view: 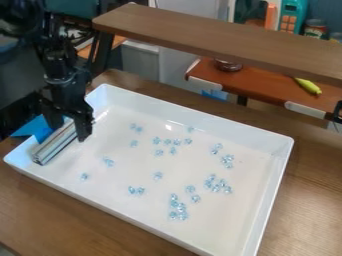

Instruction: Sweep into pile

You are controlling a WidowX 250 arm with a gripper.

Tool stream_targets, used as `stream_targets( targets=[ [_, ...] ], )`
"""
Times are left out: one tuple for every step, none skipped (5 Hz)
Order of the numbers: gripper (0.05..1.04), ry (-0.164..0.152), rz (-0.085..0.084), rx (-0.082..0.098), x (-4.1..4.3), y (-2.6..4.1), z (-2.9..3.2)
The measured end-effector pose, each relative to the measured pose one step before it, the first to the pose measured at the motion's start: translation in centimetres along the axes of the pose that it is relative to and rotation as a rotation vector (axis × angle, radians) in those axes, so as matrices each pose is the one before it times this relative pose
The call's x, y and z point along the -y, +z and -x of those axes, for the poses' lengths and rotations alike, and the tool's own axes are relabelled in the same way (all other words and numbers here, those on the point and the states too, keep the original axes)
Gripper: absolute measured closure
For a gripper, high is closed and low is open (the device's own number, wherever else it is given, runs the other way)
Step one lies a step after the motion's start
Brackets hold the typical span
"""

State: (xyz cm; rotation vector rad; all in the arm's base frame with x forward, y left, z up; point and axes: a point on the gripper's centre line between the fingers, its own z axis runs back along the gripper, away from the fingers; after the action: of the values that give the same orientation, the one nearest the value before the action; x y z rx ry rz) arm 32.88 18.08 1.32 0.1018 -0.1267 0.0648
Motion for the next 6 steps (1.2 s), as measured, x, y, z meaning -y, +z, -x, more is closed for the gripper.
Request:
stream_targets(
  targets=[
    [0.082,0.0021,-0.016,0.0013,-0.601,-0.147,-0.013],
    [0.082,-0.0058,-0.0192,0.0002,-0.492,-0.171,0.085],
    [0.082,0.0087,-0.0019,-0.0188,-0.094,-0.774,0.172],
    [0.082,-0.0004,-0.0109,0.0091,-0.165,-0.108,-0.145],
    [0.082,0.0078,-0.0134,-0.0046,-0.167,-0.491,0.077],
    [0.091,-0.0102,-0.015,0.0017,-0.159,-0.044,-0.001]
  ],
)
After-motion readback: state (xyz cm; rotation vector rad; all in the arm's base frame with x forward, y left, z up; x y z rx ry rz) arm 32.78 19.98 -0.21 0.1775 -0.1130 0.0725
